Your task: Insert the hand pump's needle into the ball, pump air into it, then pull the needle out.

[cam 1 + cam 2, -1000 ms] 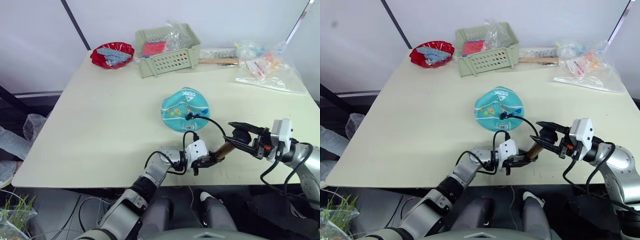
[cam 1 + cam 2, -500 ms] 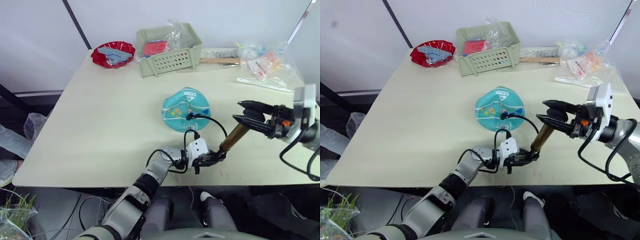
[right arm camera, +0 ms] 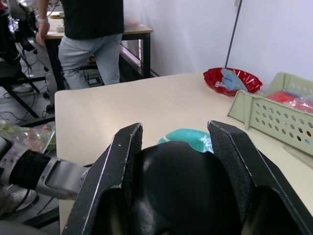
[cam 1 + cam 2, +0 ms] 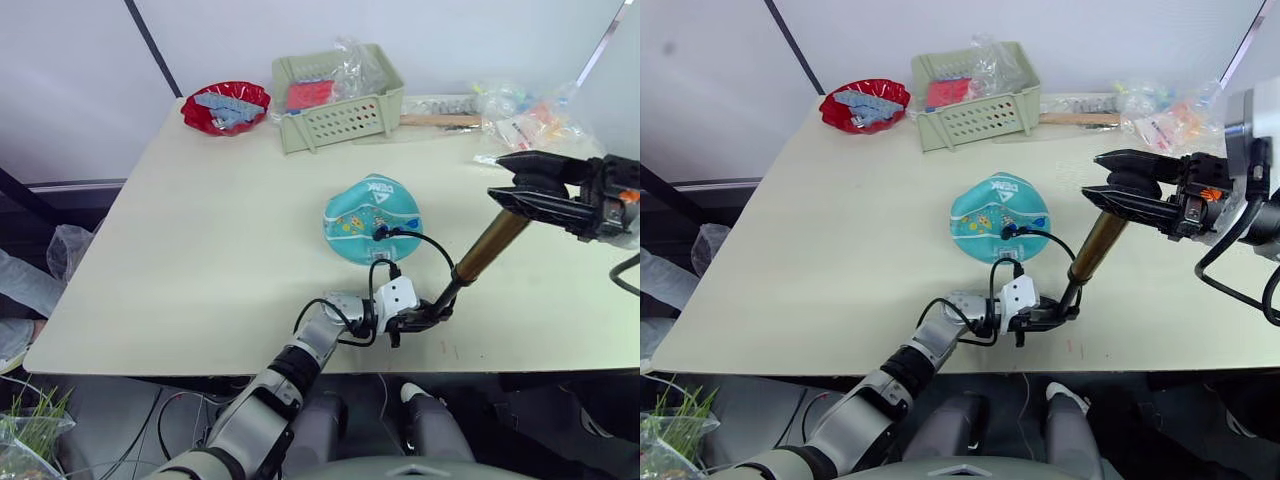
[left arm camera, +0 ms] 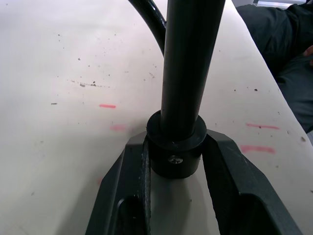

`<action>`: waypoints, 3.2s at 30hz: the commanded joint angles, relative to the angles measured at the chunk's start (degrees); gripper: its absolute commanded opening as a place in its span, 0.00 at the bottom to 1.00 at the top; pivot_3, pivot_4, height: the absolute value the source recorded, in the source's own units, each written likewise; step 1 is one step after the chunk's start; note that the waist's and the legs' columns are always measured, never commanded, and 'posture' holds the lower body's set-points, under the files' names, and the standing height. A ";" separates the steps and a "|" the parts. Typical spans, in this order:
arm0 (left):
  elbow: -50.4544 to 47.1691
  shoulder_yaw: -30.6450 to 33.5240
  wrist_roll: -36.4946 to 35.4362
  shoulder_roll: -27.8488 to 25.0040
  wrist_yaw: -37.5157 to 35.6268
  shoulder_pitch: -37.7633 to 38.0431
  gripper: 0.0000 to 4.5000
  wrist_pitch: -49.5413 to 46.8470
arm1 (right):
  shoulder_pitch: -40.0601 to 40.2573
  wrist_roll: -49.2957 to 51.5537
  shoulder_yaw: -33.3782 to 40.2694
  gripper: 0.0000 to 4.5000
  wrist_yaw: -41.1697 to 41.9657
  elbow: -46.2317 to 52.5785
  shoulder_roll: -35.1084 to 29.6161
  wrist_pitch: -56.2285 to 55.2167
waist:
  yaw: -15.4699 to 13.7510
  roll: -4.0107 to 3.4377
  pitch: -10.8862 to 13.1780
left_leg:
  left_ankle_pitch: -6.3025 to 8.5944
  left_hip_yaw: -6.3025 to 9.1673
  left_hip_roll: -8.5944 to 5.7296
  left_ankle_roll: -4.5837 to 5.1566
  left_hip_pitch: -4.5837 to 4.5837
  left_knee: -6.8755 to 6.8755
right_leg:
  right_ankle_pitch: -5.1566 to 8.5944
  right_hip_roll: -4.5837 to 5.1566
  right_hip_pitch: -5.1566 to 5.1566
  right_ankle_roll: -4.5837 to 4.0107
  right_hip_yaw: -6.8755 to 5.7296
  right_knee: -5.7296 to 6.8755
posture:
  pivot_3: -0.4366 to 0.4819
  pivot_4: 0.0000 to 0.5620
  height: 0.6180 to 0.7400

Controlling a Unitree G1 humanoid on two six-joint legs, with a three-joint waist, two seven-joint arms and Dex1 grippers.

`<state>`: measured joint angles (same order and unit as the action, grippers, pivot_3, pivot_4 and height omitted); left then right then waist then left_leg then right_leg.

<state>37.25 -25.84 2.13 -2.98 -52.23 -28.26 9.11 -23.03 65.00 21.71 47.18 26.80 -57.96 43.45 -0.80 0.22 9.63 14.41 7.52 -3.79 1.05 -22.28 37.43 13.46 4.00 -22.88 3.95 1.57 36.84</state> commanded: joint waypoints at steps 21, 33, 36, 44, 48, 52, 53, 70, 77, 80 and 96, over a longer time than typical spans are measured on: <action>2.15 -0.57 2.24 -0.69 -1.42 2.88 0.23 -3.55 | 22.30 -31.54 -19.78 0.37 3.40 -4.17 16.43 -23.58 | 0.15 1.00 -1.35 | 0.04 0.05 0.11 0.00 0.50 -0.09 | 0.05 -0.17 0.41 0.02 -0.01 0.00 | 0.48 0.27 1.00; 2.58 -0.35 2.09 -0.55 -1.80 2.84 0.23 -3.76 | 17.38 -28.39 -15.38 0.37 5.68 -4.11 16.54 -24.77 | 0.10 0.94 -1.39 | 0.04 0.05 0.09 -0.01 0.49 -0.10 | 0.05 -0.17 0.42 0.01 0.00 -0.01 | 0.48 0.27 1.00; 2.88 -0.29 2.14 -0.58 -1.98 2.72 0.23 -3.61 | 13.36 -22.43 -11.82 0.37 5.58 -1.80 13.92 -19.83 | 0.04 0.71 -1.22 | 0.04 0.07 0.06 0.00 0.40 -0.10 | 0.04 -0.14 0.34 0.00 -0.02 -0.02 | 0.48 0.27 1.00; 4.20 -0.23 2.19 -0.58 -2.49 1.99 0.23 -2.97 | 0.54 -4.13 0.09 0.37 4.39 -1.62 4.09 -5.71 | 0.00 0.38 -0.88 | 0.07 0.05 -0.01 0.05 0.17 -0.10 | 0.02 0.00 0.17 -0.02 -0.03 -0.06 | 0.48 0.27 1.00; 4.71 -0.20 2.27 -0.60 -2.55 1.91 0.23 -2.49 | -2.97 1.29 2.93 0.37 2.58 -2.00 0.47 -0.55 | -0.02 0.39 -0.87 | 0.10 0.08 0.00 0.10 0.12 -0.11 | 0.03 0.01 0.15 -0.02 -0.09 -0.09 | 0.48 0.27 1.00; 5.06 -0.17 2.29 -0.61 -2.55 1.80 0.23 -2.28 | -4.51 2.80 3.45 0.37 1.79 -2.48 -0.97 1.77 | -0.02 0.39 -0.86 | 0.13 0.05 -0.01 0.15 0.05 -0.10 | 0.02 0.06 0.12 -0.01 -0.08 -0.13 | 0.48 0.27 1.00; 5.07 -0.21 2.32 -0.60 -2.52 1.81 0.23 -2.24 | -4.72 2.83 3.48 0.37 1.89 -2.63 -1.18 2.05 | -0.02 0.38 -0.87 | 0.13 0.03 -0.02 0.15 0.02 -0.10 | 0.02 0.06 0.07 -0.01 -0.06 -0.12 | 0.48 0.27 1.00; 2.51 -0.52 2.60 -0.94 -2.11 3.39 0.23 -3.01 | 20.82 -28.19 -17.39 0.37 5.46 -3.43 12.46 -18.55 | 0.07 0.99 -1.44 | 0.14 0.07 0.14 0.14 0.57 -0.07 | 0.19 -0.14 0.56 0.24 -0.08 -0.10 | 0.48 0.27 1.00; 1.42 -0.63 2.58 -1.02 -2.15 3.83 0.23 -3.79 | 22.96 -35.37 -21.71 0.37 5.47 -8.07 16.41 -25.44 | 0.04 1.10 -1.56 | 0.14 0.09 0.08 0.14 0.57 -0.09 | 0.08 -0.11 0.57 0.04 -0.09 -0.12 | 0.48 0.27 1.00; 1.95 -0.58 2.65 -1.14 -2.22 3.75 0.23 -3.57 | 21.71 -34.85 -21.24 0.37 6.23 -7.44 17.01 -26.58 | 0.07 1.04 -1.59 | 0.14 0.10 0.08 0.14 0.57 -0.12 | 0.10 -0.12 0.57 0.07 -0.09 -0.12 | 0.48 0.27 1.00; 3.63 -0.70 2.91 -0.69 -2.70 3.30 0.23 -2.59 | 4.85 -7.03 0.16 0.37 7.29 0.23 3.11 -7.76 | -0.06 0.46 -1.00 | 0.15 0.11 -0.03 0.16 0.10 -0.11 | 0.04 0.04 0.17 0.00 -0.13 -0.13 | 0.48 0.27 1.00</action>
<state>37.30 -25.34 2.98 -2.48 -54.90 -26.69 8.23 -15.50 53.08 16.28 54.58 24.50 -53.65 35.21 -0.86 0.68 8.63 14.56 7.63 -3.82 1.22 -22.18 37.32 13.50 4.05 -22.71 3.95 1.44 36.70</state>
